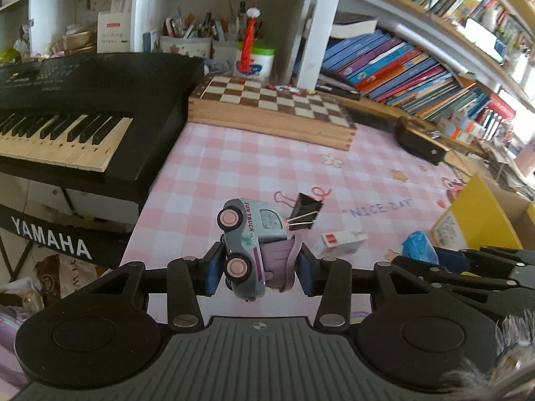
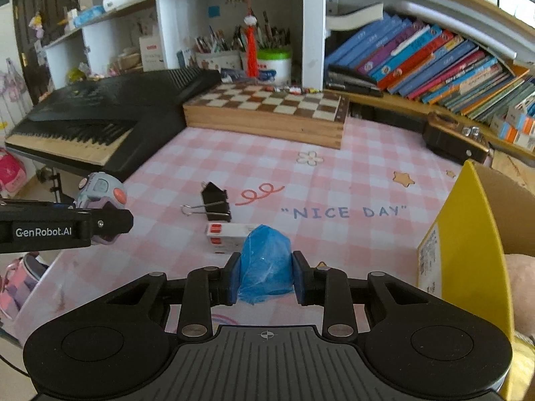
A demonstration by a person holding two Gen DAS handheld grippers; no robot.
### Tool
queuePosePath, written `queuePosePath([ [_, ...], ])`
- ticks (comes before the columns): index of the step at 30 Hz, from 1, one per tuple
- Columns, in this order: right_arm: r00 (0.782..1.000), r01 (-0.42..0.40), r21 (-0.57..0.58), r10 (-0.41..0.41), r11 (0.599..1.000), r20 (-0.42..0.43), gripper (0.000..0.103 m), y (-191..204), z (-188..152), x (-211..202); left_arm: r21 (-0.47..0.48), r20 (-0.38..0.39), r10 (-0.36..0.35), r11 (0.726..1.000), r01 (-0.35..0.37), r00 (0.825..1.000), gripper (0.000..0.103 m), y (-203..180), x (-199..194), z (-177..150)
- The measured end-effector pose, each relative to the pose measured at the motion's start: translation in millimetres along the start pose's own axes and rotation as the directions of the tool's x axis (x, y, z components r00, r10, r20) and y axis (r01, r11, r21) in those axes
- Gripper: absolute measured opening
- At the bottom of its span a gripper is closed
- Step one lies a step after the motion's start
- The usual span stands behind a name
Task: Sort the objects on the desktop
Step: 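Grasp the grey toy truck with the left gripper while the right grasps the blue plastic object, then lift the grey toy truck with the left gripper while the right lifts the blue object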
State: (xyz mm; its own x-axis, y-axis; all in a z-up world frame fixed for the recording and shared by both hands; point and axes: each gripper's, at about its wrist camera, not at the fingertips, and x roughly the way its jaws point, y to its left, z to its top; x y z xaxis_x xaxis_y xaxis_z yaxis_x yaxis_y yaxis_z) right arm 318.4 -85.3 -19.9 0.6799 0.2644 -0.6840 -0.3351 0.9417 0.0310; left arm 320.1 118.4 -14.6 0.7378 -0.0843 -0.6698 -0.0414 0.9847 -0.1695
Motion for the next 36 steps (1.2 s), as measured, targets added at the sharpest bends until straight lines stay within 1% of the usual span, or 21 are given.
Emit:
queuePosePath([
  [10, 0.999, -0.025, 0.064, 0.024, 0.998, 0.022, 0.030, 4, -10, -52, -0.021, 0.054, -0.102, 0.994, 0.103, 0.993, 0.042, -2, -54, -12],
  [19, 1.000, 0.000, 0.093, -0.002, 0.996, 0.027, 0.030, 17, -34, -87, 0.004, 0.065, -0.168, 0.986, 0.169, 0.984, 0.041, -3, -87, -29],
  [26, 0.999, 0.008, 0.101, -0.011, 0.995, 0.036, 0.030, 32, -53, -114, 0.028, 0.074, -0.211, 0.977, 0.210, 0.975, 0.041, 0, -117, -44],
  [36, 0.999, 0.012, 0.125, -0.019, 0.992, 0.048, 0.029, 57, -83, -149, 0.043, 0.064, -0.237, 0.971, 0.235, 0.969, 0.041, 9, -157, -78],
])
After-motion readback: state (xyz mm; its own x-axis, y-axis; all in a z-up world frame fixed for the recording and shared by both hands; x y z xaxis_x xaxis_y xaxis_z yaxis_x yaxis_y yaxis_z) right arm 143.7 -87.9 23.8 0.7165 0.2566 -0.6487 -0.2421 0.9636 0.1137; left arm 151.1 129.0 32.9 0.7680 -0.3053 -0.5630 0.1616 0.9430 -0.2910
